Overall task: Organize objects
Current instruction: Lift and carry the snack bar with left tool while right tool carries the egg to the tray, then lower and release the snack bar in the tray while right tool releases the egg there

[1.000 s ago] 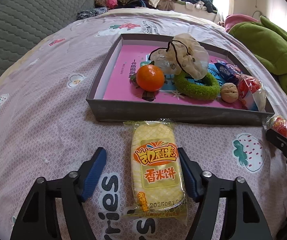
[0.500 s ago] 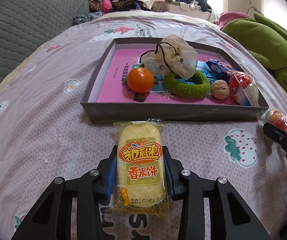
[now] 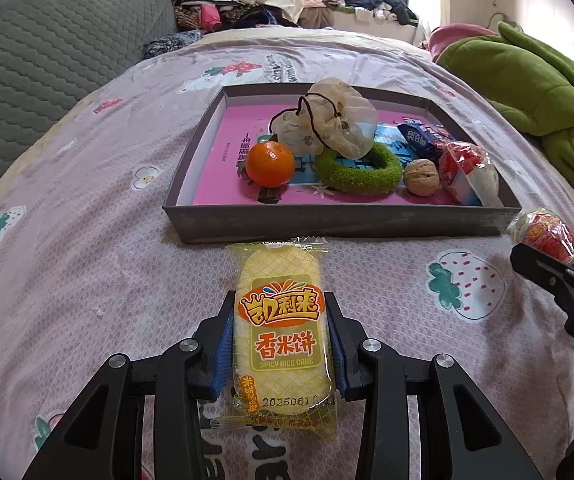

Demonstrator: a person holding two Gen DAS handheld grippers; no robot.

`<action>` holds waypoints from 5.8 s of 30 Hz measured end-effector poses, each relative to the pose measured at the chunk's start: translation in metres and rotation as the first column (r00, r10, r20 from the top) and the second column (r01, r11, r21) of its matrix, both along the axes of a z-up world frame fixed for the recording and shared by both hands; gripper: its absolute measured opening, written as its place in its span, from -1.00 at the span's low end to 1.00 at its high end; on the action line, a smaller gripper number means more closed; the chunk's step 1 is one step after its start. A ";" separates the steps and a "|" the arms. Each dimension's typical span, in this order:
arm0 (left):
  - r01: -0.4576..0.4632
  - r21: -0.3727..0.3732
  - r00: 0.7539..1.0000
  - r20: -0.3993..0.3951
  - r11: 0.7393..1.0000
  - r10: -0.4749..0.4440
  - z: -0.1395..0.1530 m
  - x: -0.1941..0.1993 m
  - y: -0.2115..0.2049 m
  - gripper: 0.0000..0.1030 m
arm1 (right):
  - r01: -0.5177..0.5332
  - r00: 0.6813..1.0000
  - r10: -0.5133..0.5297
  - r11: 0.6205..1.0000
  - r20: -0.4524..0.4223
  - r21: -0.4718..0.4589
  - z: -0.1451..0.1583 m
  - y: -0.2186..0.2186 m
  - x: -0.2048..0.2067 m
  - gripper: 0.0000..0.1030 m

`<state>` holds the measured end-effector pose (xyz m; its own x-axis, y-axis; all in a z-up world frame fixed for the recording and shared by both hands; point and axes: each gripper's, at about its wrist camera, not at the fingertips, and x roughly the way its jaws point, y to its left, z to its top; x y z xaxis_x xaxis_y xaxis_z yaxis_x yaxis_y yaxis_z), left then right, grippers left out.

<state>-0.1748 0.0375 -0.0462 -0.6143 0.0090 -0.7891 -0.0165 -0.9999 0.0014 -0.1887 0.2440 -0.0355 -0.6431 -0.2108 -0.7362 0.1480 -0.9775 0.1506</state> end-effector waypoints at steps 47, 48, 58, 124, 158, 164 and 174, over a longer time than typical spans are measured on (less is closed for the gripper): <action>0.034 0.009 0.984 -0.177 0.999 -0.032 0.099 0.038 0.000 -0.21 | -0.085 0.978 0.083 0.996 -0.193 -0.001 0.091 -0.038 0.049 0.20; 0.034 0.009 0.983 -0.182 0.999 -0.032 0.101 0.038 -0.001 -0.21 | -0.083 0.977 0.081 0.997 -0.197 -0.001 0.093 -0.038 0.050 0.20; 0.042 0.015 0.976 -0.215 0.999 -0.037 0.116 0.034 -0.001 -0.21 | -0.072 0.968 0.069 0.997 -0.239 -0.003 0.113 -0.040 0.049 0.20; 0.072 0.050 0.991 -0.120 0.996 -0.065 0.013 -0.141 -0.029 -0.20 | -0.079 0.994 0.093 0.978 -0.062 0.193 0.001 -0.093 -0.118 0.20; 0.057 0.072 0.986 -0.159 0.996 -0.045 0.012 -0.126 -0.041 0.28 | -0.040 0.995 0.058 0.979 -0.085 0.202 -0.007 -0.092 -0.120 0.29; 0.055 0.086 0.983 -0.180 0.995 -0.039 0.017 -0.120 -0.044 0.28 | -0.028 0.995 0.046 0.981 -0.091 0.192 -0.004 -0.088 -0.122 0.30; 0.025 0.054 0.976 -0.218 0.998 -0.013 0.025 -0.112 -0.046 0.37 | -0.010 0.991 0.034 0.984 -0.131 0.178 0.015 -0.083 -0.121 0.30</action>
